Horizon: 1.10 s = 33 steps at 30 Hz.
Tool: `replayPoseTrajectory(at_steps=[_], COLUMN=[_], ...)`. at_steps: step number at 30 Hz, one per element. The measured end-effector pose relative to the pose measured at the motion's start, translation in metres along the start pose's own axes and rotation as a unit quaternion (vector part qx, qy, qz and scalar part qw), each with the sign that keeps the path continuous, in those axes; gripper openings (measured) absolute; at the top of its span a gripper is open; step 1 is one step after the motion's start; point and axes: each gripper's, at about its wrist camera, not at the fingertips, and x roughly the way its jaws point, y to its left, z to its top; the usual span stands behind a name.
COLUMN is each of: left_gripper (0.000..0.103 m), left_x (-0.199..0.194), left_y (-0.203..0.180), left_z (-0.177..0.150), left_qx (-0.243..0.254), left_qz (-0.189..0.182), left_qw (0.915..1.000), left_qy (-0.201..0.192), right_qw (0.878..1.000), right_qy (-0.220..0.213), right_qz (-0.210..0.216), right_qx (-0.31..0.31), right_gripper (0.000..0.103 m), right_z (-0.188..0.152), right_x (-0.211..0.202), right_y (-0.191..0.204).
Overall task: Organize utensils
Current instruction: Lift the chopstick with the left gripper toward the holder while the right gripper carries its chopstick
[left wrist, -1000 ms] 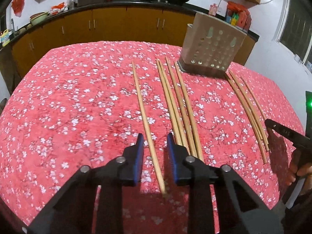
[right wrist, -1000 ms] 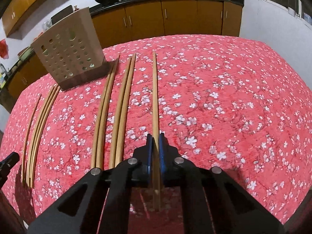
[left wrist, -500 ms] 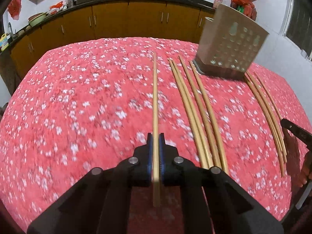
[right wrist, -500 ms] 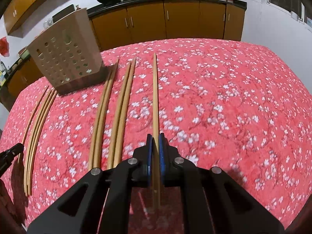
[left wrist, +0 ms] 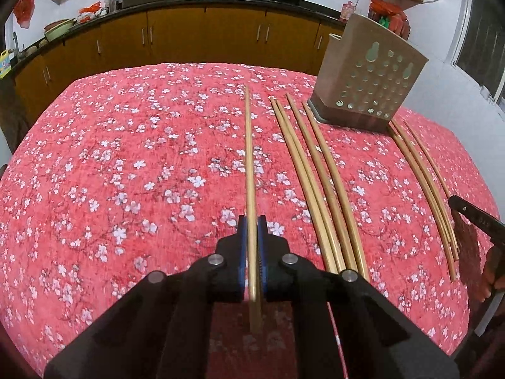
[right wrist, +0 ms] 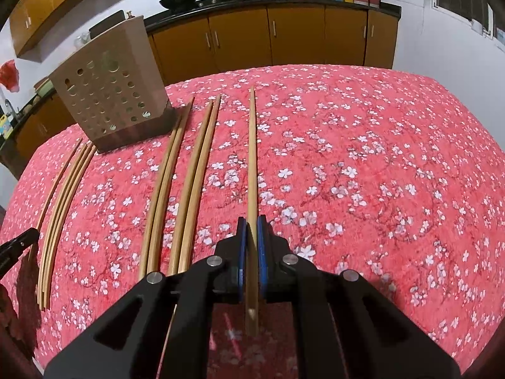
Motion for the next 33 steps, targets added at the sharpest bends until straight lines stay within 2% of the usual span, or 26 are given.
replayPoseTrajectory(at_steps=[5,14,25,33], left_gripper=[0.011,0.007,0.007,0.007], left_x=[-0.005,-0.005,-0.074,-0.125], left_y=[-0.005,-0.006,-0.003,-0.003], left_z=[-0.008,0.001,0.044,0.075], left_qx=[0.014,0.014,0.014,-0.008], left_qz=[0.009,0.014,0.007,-0.011], left_qw=[0.9999,0.9998,0.9964,0.9857], left_qy=[-0.002,0.008,-0.083,-0.168], right_qw=[1.0,1.0,0.995,0.984], right_qy=[-0.003,-0.011,-0.101,-0.176], right_qz=[-0.003,0.005,0.018,0.025], right_qx=[-0.005,0.0,-0.009,-0.003], right_gripper=[0.008,0.008,0.008,0.008], right_z=[-0.002,0.002,0.032,0.057], right_x=[-0.003,-0.012,-0.076,-0.116], right_y=[0.002,0.001,0.006,0.006])
